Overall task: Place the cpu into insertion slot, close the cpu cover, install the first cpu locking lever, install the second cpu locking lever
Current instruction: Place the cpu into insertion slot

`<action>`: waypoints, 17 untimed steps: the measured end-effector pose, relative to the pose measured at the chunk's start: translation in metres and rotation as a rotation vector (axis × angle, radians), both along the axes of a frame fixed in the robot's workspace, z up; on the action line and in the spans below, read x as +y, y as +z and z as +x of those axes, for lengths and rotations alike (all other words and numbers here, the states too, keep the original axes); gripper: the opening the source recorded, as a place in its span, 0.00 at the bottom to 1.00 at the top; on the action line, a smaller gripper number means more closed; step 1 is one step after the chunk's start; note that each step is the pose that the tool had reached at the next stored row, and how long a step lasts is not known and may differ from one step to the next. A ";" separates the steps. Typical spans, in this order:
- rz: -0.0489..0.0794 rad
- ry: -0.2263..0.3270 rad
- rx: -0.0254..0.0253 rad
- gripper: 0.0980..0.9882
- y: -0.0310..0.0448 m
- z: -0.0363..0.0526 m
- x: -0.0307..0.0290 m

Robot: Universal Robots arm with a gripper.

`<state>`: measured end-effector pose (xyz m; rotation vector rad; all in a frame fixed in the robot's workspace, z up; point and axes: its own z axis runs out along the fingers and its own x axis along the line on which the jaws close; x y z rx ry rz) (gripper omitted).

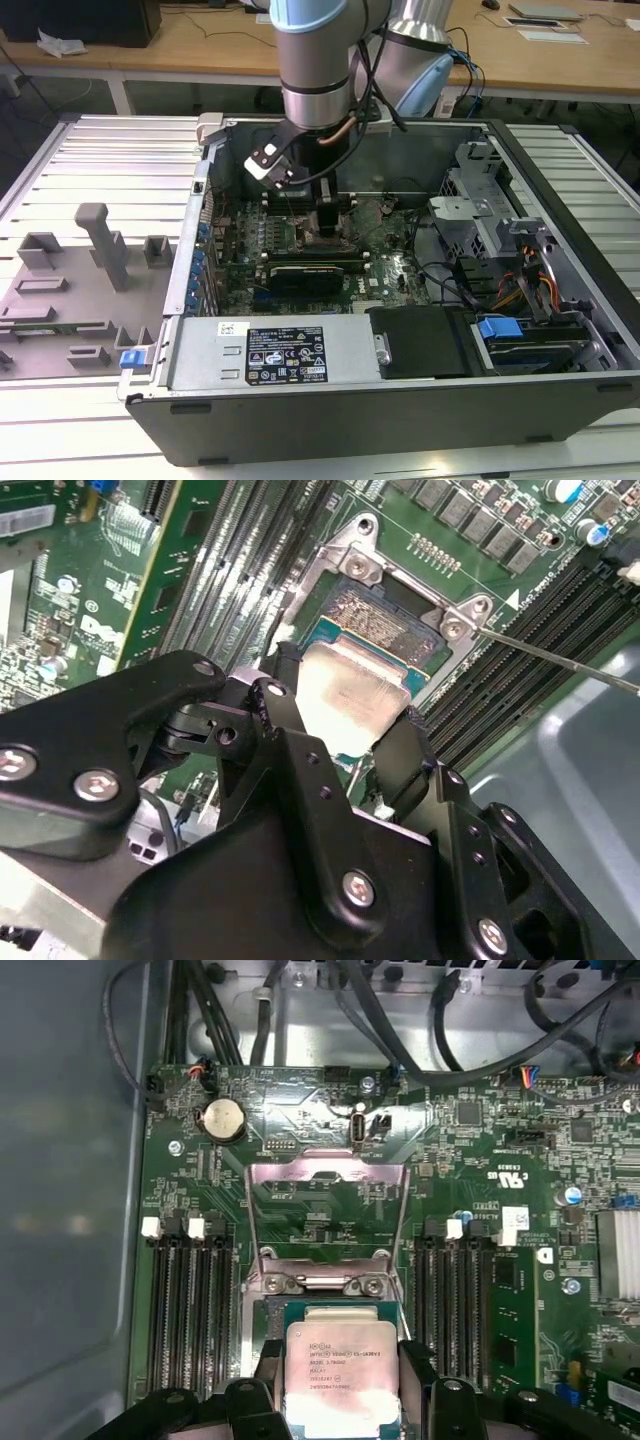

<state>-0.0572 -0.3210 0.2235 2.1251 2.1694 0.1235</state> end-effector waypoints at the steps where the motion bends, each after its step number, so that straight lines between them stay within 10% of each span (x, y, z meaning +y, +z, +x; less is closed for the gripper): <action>1: 0.000 0.000 -0.0002 0.50 -0.0012 -0.0006 0.0011; 17: 0.000 0.000 0.0002 0.50 -0.0259 -0.0046 0.0041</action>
